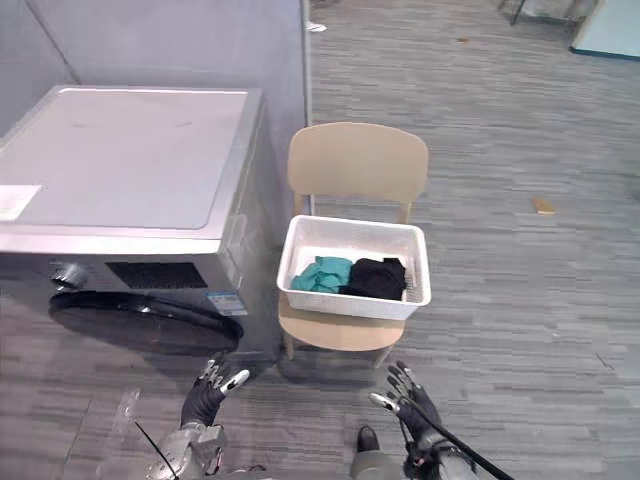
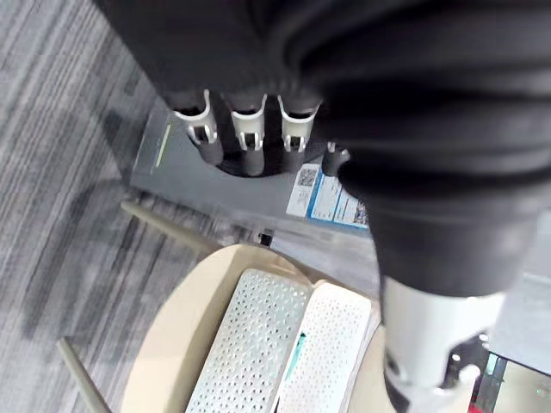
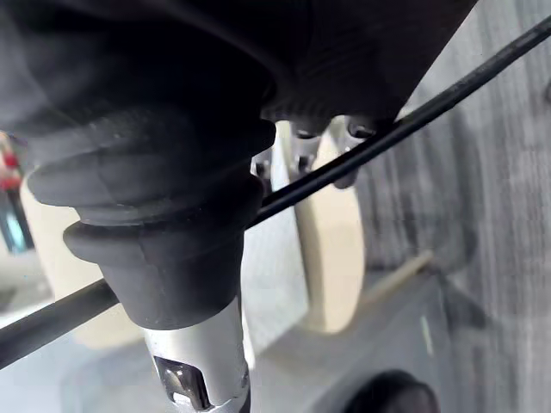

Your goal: Pick up the laundry basket with both hands and put the clothes into the washing machine.

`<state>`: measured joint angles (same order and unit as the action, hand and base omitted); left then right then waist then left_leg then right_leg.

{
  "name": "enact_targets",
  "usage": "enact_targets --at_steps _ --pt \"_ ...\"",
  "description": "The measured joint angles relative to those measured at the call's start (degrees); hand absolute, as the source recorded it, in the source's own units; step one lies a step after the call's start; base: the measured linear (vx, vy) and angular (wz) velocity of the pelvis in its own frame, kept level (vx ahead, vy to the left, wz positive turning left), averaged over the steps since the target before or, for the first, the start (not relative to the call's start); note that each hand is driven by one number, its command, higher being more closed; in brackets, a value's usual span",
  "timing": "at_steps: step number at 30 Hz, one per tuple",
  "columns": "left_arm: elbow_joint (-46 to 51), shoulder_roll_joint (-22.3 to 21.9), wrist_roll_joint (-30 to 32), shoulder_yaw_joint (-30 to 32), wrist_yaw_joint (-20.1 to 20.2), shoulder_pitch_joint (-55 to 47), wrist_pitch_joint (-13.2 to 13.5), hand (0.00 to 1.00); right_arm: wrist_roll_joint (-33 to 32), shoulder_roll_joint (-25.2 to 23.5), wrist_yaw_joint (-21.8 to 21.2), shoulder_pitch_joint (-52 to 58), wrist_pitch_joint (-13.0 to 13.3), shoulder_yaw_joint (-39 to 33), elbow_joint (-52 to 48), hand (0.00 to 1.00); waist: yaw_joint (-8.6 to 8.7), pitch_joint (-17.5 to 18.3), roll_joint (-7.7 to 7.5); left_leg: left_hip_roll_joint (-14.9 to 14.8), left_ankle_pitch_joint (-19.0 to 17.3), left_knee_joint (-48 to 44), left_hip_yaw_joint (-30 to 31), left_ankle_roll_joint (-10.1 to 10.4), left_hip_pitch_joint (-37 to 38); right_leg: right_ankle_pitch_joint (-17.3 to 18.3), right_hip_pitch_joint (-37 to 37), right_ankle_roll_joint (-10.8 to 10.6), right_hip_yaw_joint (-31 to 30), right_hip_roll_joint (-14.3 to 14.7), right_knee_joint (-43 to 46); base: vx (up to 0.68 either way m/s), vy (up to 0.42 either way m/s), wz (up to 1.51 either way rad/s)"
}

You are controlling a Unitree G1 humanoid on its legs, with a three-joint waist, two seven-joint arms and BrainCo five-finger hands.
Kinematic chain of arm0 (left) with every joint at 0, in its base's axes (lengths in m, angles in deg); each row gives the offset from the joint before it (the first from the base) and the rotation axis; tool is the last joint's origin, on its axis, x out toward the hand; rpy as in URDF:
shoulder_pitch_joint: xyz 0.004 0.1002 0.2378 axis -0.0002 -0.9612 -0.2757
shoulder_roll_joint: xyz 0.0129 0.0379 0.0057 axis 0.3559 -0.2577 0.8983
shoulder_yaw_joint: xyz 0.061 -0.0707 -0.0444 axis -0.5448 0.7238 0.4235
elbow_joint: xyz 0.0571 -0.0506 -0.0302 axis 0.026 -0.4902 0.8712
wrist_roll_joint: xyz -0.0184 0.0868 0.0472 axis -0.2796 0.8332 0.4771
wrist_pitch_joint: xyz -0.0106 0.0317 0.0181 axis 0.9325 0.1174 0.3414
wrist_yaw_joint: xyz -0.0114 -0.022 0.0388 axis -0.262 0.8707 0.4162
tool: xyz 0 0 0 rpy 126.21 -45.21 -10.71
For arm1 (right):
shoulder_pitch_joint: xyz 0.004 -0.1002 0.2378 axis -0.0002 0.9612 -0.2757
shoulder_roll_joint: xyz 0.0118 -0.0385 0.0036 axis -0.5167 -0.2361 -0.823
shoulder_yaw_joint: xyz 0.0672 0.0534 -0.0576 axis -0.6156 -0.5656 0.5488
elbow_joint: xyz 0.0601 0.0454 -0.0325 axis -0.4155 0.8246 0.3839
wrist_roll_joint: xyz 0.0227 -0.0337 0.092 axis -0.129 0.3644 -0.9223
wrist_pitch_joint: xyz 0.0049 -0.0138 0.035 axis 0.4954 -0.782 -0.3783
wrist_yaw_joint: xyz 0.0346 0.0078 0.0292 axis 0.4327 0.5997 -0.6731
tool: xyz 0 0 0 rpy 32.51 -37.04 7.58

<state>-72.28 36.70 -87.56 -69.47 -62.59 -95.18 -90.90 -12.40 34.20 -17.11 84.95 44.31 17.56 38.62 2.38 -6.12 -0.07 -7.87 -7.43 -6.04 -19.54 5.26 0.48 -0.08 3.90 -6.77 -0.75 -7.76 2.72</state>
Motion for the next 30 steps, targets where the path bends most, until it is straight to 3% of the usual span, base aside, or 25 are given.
enact_targets --at_steps 2,6,9,13,16,17,21,24,30 --pt "0.0 0.2 0.0 -0.1 -0.7 0.5 0.3 0.00 1.5 1.5 0.4 -5.3 0.1 3.3 2.5 0.00 -0.53 -1.0 -0.24 0.4 0.5 0.0 2.8 -0.2 -1.3 0.0 -0.6 0.0 2.6 -0.6 0.0 -0.02 0.014 0.76" --pt "0.0 0.8 0.0 -0.6 -1.1 1.5 0.5 0.00 1.7 1.6 2.6 -13.2 0.2 5.5 4.7 0.00 -3.17 -3.1 -0.42 1.3 2.0 0.1 6.9 -0.9 -3.7 -0.9 -0.7 -0.1 6.3 -1.5 0.1 -0.02 0.014 0.59" --pt "0.0 0.9 0.0 -0.7 -2.2 1.9 0.5 0.00 1.2 1.6 4.6 -19.3 0.7 7.9 6.8 0.00 -3.88 -5.2 -0.57 2.1 3.7 0.4 10.3 -1.2 -5.4 -1.4 -0.7 0.3 9.4 -2.3 0.3 -0.02 0.025 0.64" --pt "0.8 0.9 -0.1 -0.8 -3.7 2.3 0.5 0.00 0.3 1.5 7.6 -27.8 1.3 12.0 11.5 0.00 -6.66 -8.2 -0.65 3.1 5.4 1.9 13.7 -1.9 -7.2 -1.9 -0.5 0.3 12.4 -2.9 0.4 -0.05 0.014 0.44" --pt "1.8 0.9 -0.1 -0.4 -4.7 2.3 0.5 0.00 0.2 1.3 9.0 -32.1 1.3 14.1 13.5 0.00 -6.96 -10.0 -0.65 3.2 6.2 2.1 16.0 -2.0 -8.9 -2.1 -0.3 0.5 14.7 -3.0 0.6 -0.04 0.005 0.45" --pt "2.0 0.8 -0.1 -0.1 -4.8 2.3 0.5 0.00 0.2 1.0 9.5 -33.6 1.3 14.3 14.0 0.00 -8.07 -10.4 -0.61 3.3 6.5 2.2 16.7 -2.0 -9.6 -2.1 0.2 0.5 15.0 -2.9 0.9 -0.02 0.005 0.29" --pt "3.9 0.5 -0.1 0.2 -5.9 2.1 0.5 0.00 0.6 1.4 11.3 -41.5 1.3 15.4 18.4 0.00 -9.54 -12.4 -0.68 3.7 7.4 2.1 18.9 -1.8 -11.7 -2.0 1.2 0.5 16.8 -3.1 1.1 0.00 -0.003 0.25" --pt "4.3 0.6 -0.6 0.2 -6.1 2.0 0.6 0.00 1.4 2.5 12.7 -48.0 1.3 15.2 21.9 0.00 -9.77 -13.1 -0.79 4.0 8.4 1.8 20.0 -1.8 -13.6 -2.0 2.0 0.5 17.2 -3.3 1.1 0.00 0.004 0.29" --pt "5.9 0.8 -3.4 -1.3 -7.4 1.9 0.9 0.00 1.2 7.2 16.2 -60.2 1.3 11.8 26.5 0.00 -11.83 -16.2 -1.86 4.8 8.8 0.1 23.3 -1.7 -16.9 -0.3 2.4 1.1 19.3 -3.4 1.5 -0.01 -0.009 0.28"
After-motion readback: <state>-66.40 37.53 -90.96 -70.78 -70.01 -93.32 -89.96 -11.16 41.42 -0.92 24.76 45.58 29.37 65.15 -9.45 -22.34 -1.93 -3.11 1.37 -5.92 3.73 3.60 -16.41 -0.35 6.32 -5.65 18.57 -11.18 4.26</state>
